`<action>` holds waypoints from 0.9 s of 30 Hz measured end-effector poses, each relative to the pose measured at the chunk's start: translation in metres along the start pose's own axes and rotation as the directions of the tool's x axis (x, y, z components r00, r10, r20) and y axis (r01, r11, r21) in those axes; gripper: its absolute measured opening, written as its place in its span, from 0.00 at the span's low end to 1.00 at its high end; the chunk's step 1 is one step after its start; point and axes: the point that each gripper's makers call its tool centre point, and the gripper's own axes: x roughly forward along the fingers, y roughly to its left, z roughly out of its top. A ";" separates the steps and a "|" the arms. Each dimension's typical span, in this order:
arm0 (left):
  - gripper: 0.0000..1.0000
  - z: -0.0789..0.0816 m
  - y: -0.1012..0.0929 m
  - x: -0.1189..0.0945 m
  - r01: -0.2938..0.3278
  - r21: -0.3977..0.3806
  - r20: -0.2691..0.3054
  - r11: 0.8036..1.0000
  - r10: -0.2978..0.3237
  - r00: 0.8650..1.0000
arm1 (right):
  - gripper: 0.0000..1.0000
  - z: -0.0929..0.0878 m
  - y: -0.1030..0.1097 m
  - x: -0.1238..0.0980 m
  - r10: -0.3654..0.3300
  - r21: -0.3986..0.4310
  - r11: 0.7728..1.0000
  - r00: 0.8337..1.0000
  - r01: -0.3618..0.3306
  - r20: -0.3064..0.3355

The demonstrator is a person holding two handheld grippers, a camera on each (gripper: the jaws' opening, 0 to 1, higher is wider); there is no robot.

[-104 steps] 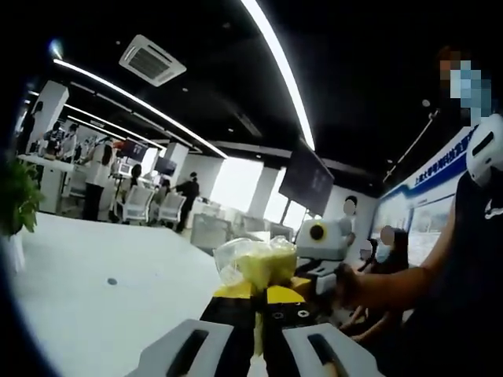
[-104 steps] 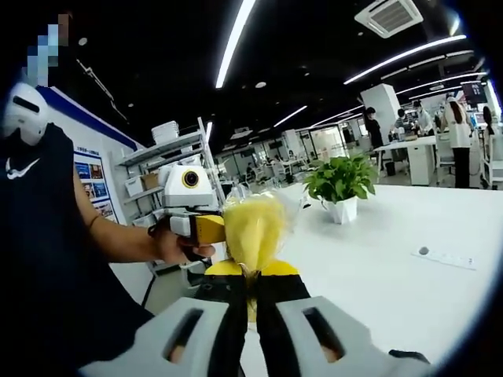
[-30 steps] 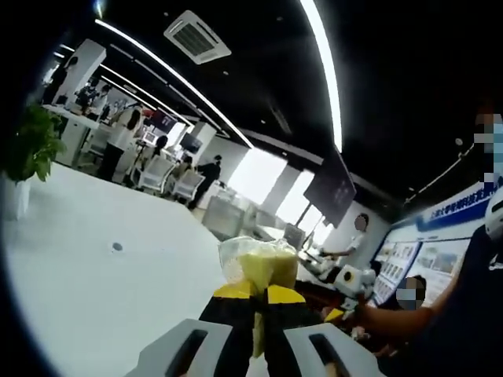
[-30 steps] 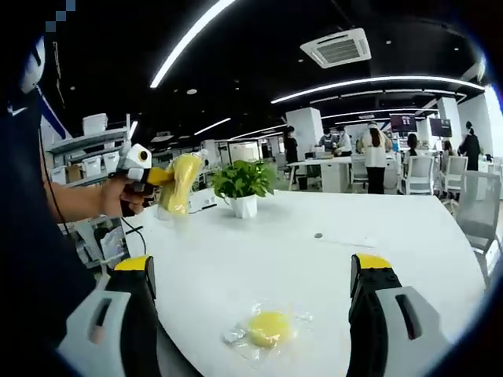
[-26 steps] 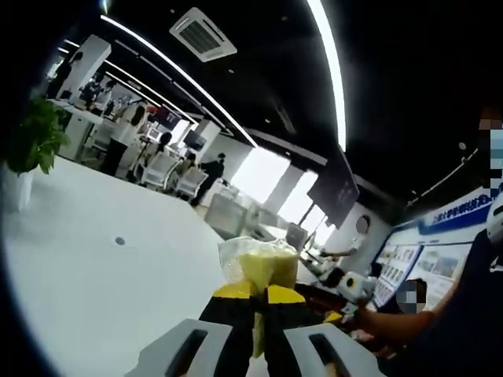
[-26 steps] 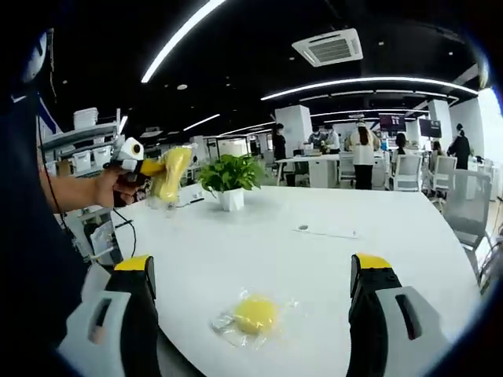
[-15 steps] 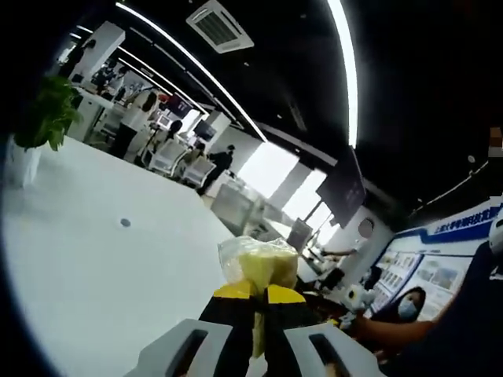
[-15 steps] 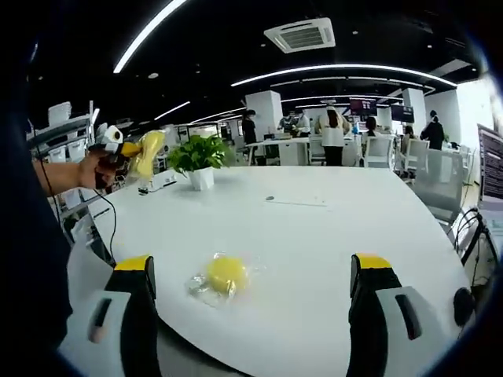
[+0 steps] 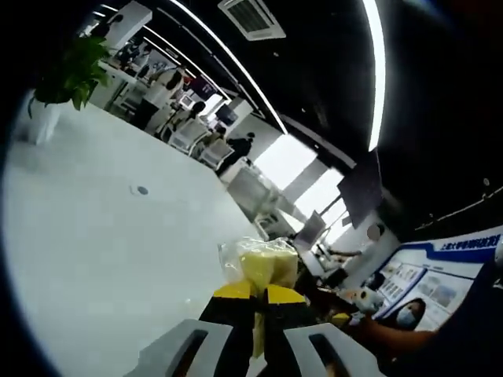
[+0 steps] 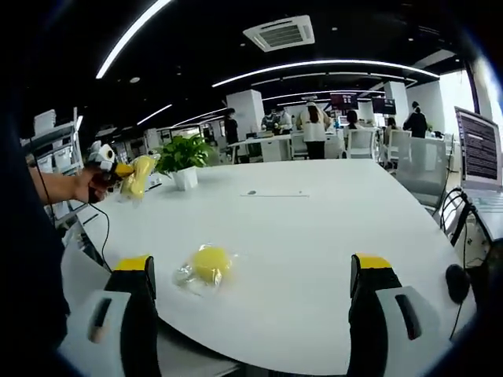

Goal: Compare the silicone blocks by pressing each to a similar depth, holding the contact briefly, and releasing to observe deformation and rebound differences across the visible hardness samples.

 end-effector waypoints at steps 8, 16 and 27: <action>0.00 -0.015 0.030 0.010 -0.028 -0.038 -0.047 0.999 0.027 0.999 | 0.97 -0.013 -0.003 -0.002 -0.013 -0.021 1.000 1.000 0.013 0.000; 0.01 -0.038 0.057 0.015 -0.065 -0.083 -0.093 0.994 0.057 0.994 | 0.97 -0.025 0.002 -0.004 0.011 -0.014 1.000 1.000 -0.011 0.003; 0.01 -0.095 0.103 0.010 -0.133 -0.219 -0.225 0.967 0.083 0.971 | 0.97 -0.045 0.000 -0.007 0.001 -0.041 0.999 0.999 -0.003 -0.042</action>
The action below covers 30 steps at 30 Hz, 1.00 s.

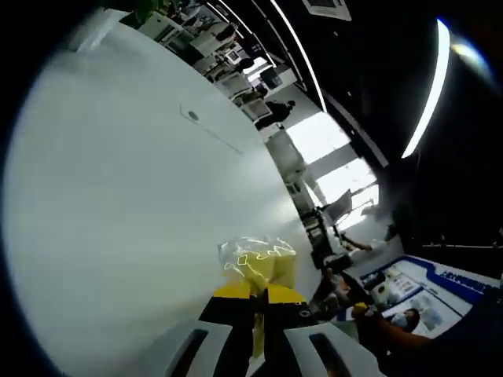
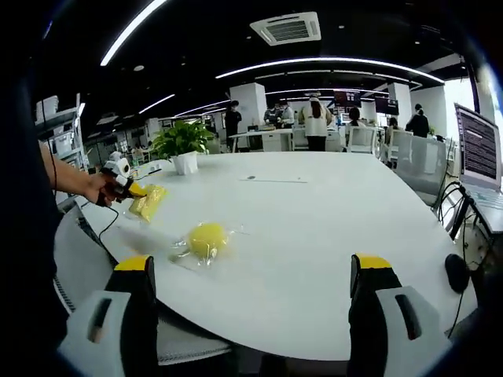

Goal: Compare the silicone blocks by pressing each to a similar depth, holding the contact briefly, and releasing to observe deformation and rebound differences across the visible hardness samples.

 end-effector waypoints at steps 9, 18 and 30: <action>0.01 0.001 0.028 -0.004 -0.030 -0.118 0.051 0.993 0.037 0.998 | 0.97 -0.011 0.001 0.000 -0.003 -0.003 1.000 1.000 0.003 -0.027; 0.01 -0.001 0.044 0.002 -0.065 -0.142 0.014 0.988 0.067 0.998 | 0.97 -0.012 -0.003 -0.007 -0.031 0.019 0.999 0.999 0.031 -0.020; 0.02 -0.007 0.072 0.002 -0.205 -0.081 -0.081 0.975 0.199 0.977 | 0.97 -0.015 -0.018 -0.022 -0.066 -0.029 0.997 0.997 0.065 -0.046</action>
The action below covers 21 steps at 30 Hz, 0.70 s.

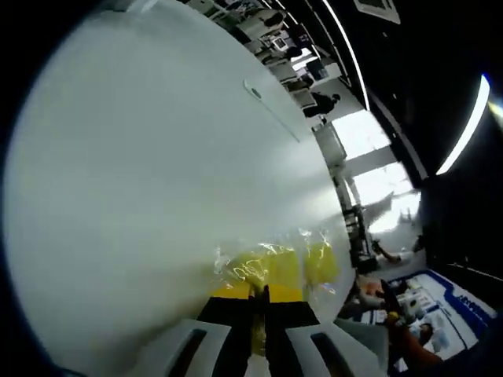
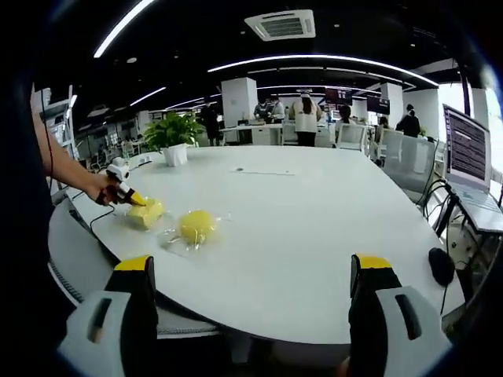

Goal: Compare the silicone blocks by pressing each to a similar depth, holding the contact briefly, and releasing to observe deformation and rebound differences across the visible hardness samples.

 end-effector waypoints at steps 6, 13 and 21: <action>0.03 0.001 0.007 0.001 -0.038 0.043 0.004 0.998 0.038 0.999 | 0.97 0.004 -0.009 0.004 -0.002 -0.016 1.000 1.000 0.002 -0.007; 0.07 0.005 0.016 0.003 -0.076 0.090 0.037 0.993 0.073 0.997 | 0.97 0.005 -0.004 0.006 0.001 -0.012 1.000 1.000 -0.001 -0.006; 0.23 0.013 0.024 -0.005 -0.143 0.166 0.139 0.976 0.120 0.983 | 0.97 0.006 -0.001 0.003 0.001 -0.010 1.000 1.000 -0.001 -0.007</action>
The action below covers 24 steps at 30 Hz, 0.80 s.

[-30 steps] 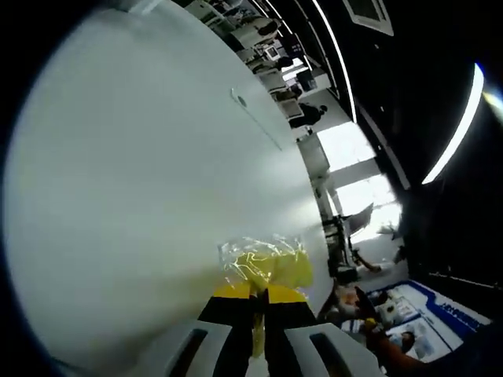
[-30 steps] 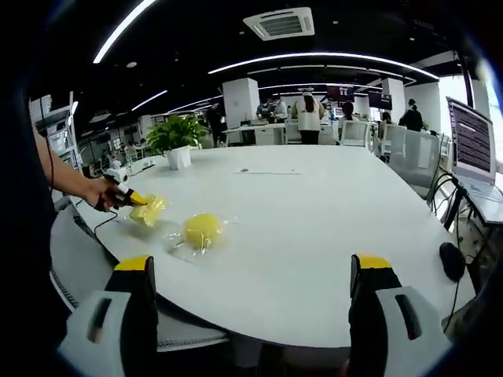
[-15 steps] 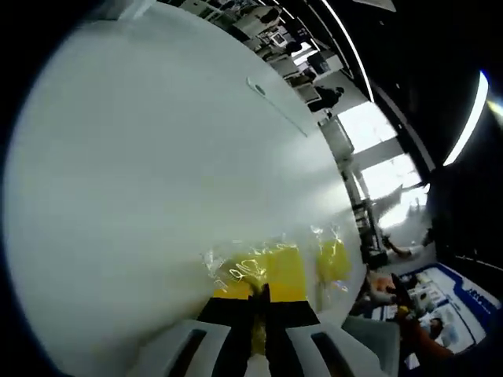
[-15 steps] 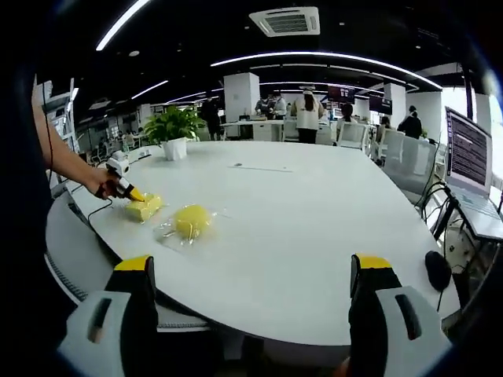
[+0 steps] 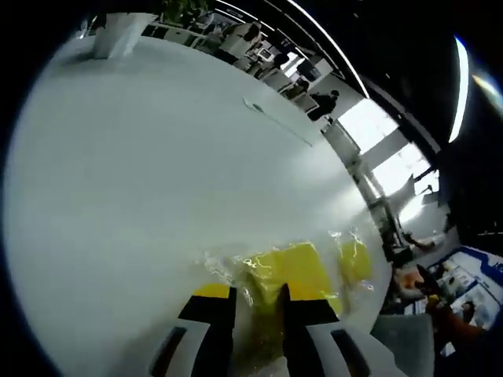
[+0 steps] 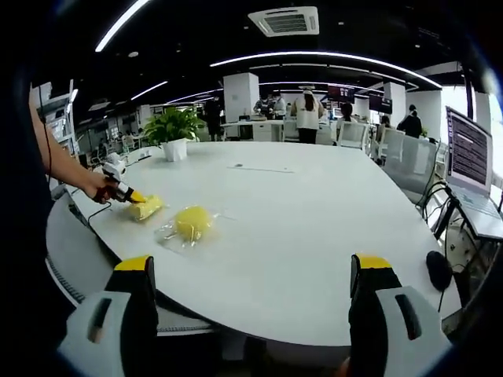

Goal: Compare the silicone blocks by pressing each to a similar depth, holding the contact briefly, and releasing to observe deformation and rebound differences across the visible hardness samples.

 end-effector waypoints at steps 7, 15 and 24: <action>0.53 0.018 -0.015 -0.021 0.049 0.162 0.126 0.986 -0.070 0.990 | 0.97 0.008 -0.001 0.005 0.005 -0.004 1.000 1.000 -0.005 0.008; 0.85 0.061 -0.011 -0.073 -0.048 0.276 0.300 0.960 -0.038 0.953 | 0.97 0.011 -0.002 0.011 0.022 -0.009 1.000 1.000 -0.022 0.008; 0.98 0.069 -0.011 -0.138 -0.160 0.388 0.370 0.908 0.006 0.929 | 0.97 0.012 -0.004 0.018 0.045 0.003 0.999 0.999 -0.045 0.014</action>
